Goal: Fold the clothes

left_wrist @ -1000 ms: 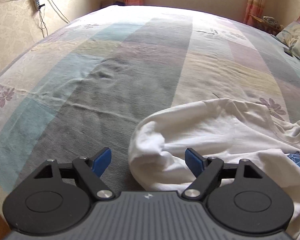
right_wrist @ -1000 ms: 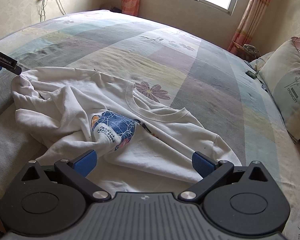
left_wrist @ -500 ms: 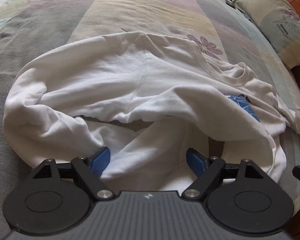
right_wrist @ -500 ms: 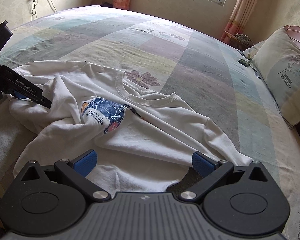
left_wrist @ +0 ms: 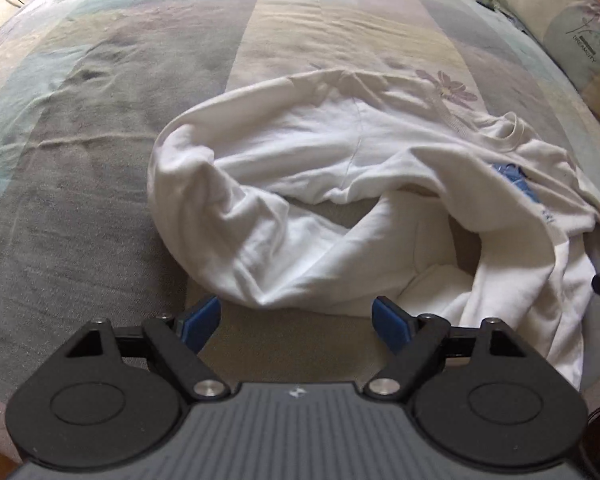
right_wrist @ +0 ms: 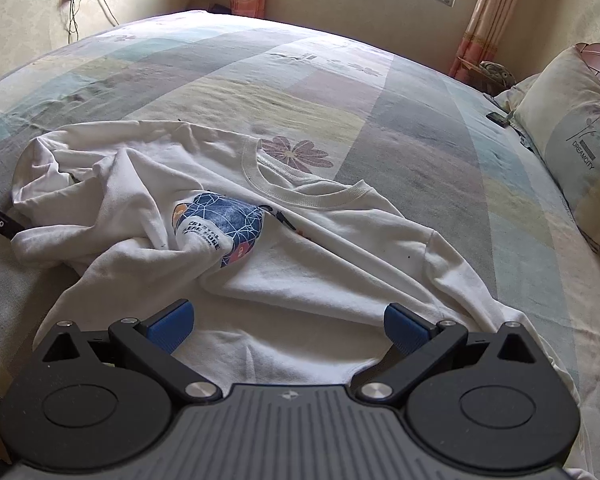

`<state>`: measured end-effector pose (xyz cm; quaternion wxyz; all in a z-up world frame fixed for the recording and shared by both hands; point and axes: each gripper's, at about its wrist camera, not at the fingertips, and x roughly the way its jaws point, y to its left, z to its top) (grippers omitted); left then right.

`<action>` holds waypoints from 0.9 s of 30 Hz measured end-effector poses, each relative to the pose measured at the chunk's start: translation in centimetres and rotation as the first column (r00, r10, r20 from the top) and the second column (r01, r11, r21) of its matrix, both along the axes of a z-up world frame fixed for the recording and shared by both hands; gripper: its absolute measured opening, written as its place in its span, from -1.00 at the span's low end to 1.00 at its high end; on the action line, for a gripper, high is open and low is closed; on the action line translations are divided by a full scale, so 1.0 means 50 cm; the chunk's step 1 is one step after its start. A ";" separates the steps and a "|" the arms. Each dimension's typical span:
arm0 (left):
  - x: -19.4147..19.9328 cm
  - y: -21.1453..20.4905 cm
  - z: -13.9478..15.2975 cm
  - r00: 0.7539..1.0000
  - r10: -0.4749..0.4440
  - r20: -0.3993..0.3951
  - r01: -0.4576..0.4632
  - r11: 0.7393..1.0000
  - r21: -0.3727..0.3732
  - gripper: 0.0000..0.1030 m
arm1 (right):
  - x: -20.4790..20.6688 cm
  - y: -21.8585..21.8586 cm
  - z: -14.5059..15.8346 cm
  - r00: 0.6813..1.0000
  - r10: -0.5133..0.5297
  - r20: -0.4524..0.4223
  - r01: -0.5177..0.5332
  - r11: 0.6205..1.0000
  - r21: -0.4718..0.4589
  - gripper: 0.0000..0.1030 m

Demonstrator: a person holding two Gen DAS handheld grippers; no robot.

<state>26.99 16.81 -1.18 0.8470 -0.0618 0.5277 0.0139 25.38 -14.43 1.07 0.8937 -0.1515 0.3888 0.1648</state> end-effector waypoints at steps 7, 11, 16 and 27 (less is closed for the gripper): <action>0.148 -0.050 -0.045 0.998 0.052 0.038 -0.060 0.970 0.236 0.62 | -0.019 0.019 0.006 0.999 0.033 0.015 -0.032 0.999 -0.026 1.00; 0.143 -0.080 -0.093 1.000 -0.027 -0.016 0.030 0.954 0.297 0.63 | -0.035 0.013 0.010 1.000 0.016 0.026 -0.015 0.999 -0.041 1.00; 0.075 -0.059 -0.085 0.985 -0.124 -0.123 0.158 0.936 0.315 0.65 | -0.037 -0.017 0.005 0.999 -0.037 0.014 0.038 0.999 -0.037 1.00; -0.003 0.111 -0.063 0.970 0.066 -0.235 0.086 0.810 0.580 0.67 | -0.014 0.003 0.000 1.000 0.023 0.013 -0.022 1.000 -0.011 1.00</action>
